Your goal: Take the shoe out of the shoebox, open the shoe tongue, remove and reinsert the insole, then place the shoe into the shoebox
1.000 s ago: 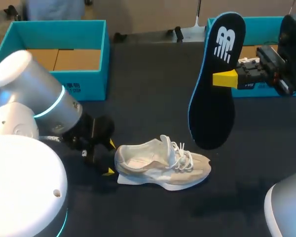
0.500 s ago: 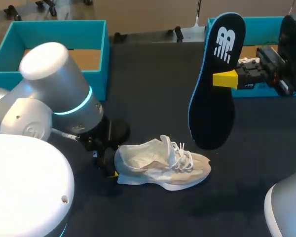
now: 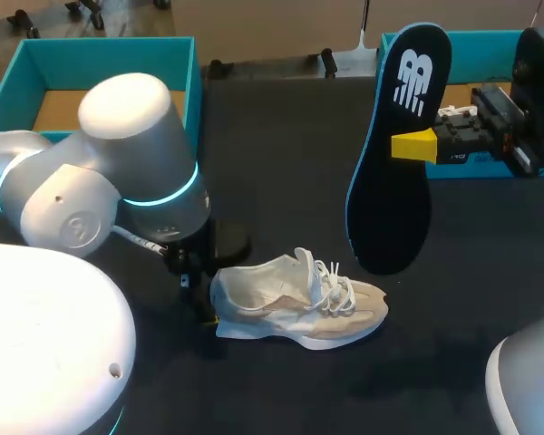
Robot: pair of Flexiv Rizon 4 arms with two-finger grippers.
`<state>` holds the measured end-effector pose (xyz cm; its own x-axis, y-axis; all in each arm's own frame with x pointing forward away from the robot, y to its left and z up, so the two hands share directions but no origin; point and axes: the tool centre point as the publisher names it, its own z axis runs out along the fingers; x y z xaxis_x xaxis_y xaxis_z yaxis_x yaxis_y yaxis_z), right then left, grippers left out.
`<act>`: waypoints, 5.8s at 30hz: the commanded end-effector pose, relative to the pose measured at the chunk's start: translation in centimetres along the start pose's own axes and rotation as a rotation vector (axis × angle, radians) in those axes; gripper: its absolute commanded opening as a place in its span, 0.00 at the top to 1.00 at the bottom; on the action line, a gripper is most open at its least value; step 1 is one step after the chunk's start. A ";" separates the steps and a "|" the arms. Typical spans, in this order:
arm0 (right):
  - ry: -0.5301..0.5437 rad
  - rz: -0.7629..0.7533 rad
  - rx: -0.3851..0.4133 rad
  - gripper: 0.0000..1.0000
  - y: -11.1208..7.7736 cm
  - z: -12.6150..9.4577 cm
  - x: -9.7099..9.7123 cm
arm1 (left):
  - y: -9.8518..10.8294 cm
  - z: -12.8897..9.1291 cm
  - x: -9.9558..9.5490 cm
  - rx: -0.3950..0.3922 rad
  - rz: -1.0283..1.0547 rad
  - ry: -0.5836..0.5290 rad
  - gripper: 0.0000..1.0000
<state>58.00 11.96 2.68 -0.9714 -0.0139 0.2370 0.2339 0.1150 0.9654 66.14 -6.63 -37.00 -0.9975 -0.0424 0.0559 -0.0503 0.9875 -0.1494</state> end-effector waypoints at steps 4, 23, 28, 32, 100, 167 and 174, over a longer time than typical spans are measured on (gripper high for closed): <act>0.003 0.001 0.003 1.00 0.2 0.2 -0.2 | -0.6 -1.5 0.3 0.006 0.000 -0.019 0.00; 0.003 0.001 0.003 1.00 0.2 0.2 -0.2 | -5.9 -4.6 -2.6 0.042 0.007 -0.066 0.00; 0.003 0.001 0.003 1.00 0.2 0.2 -0.2 | -7.4 -4.0 -3.2 0.036 0.023 -0.073 0.00; 0.003 0.001 0.003 1.00 0.2 0.2 -0.2 | -8.1 -3.0 -3.8 0.057 0.026 -0.062 0.00; 0.003 0.001 0.003 1.00 0.2 0.2 -0.2 | -9.1 2.6 -4.1 -0.020 0.037 -0.084 1.00; 0.003 0.001 0.003 1.00 0.2 0.2 -0.2 | -8.9 -6.7 -1.8 0.173 1.368 -0.093 1.00; 0.003 0.001 0.003 1.00 0.2 0.2 -0.2 | -9.4 -5.7 -2.1 0.179 1.395 -0.037 1.00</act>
<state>58.00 11.95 2.69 -0.9714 -0.0139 0.2371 0.2340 0.1151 0.9654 68.47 -14.09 -29.59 -0.2321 0.9320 -0.2783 0.9679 0.1931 -0.1608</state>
